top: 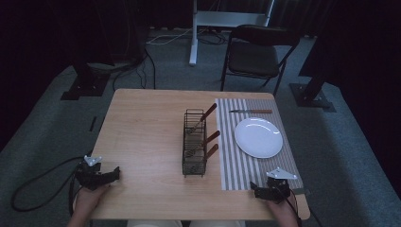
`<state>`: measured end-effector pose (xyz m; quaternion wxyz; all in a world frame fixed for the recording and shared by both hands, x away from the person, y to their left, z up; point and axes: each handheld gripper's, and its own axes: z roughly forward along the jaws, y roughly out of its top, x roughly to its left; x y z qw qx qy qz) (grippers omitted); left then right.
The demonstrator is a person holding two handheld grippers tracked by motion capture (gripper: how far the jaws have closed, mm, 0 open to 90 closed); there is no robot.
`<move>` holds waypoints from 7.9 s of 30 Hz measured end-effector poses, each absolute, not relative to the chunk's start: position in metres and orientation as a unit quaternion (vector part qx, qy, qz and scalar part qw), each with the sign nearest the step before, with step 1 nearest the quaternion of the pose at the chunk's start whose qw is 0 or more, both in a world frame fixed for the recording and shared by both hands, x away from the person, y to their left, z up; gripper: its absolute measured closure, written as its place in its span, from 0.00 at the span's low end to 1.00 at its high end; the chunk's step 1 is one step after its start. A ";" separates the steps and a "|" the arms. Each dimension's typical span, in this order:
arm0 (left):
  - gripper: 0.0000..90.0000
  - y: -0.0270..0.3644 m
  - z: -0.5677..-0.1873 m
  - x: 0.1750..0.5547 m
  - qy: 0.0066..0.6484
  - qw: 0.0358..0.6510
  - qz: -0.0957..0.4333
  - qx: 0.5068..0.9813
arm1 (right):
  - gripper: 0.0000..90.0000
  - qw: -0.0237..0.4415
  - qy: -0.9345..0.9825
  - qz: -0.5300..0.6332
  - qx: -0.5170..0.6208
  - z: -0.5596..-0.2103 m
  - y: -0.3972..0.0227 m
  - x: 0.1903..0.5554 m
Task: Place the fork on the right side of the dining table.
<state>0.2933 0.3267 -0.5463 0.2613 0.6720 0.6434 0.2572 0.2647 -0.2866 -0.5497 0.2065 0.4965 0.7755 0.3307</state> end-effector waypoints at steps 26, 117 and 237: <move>0.00 0.329 -0.547 0.291 0.641 0.263 0.258 0.673 | 0.13 0.205 0.777 0.327 0.498 -0.549 -0.286 0.265; 0.00 0.329 -0.546 0.291 0.641 0.262 0.258 0.674 | 0.27 0.175 0.768 0.488 0.377 -0.434 -0.160 0.267; 0.00 0.329 -0.546 0.291 0.642 0.262 0.257 0.674 | 0.90 0.218 0.648 0.477 0.552 -0.460 -0.271 0.262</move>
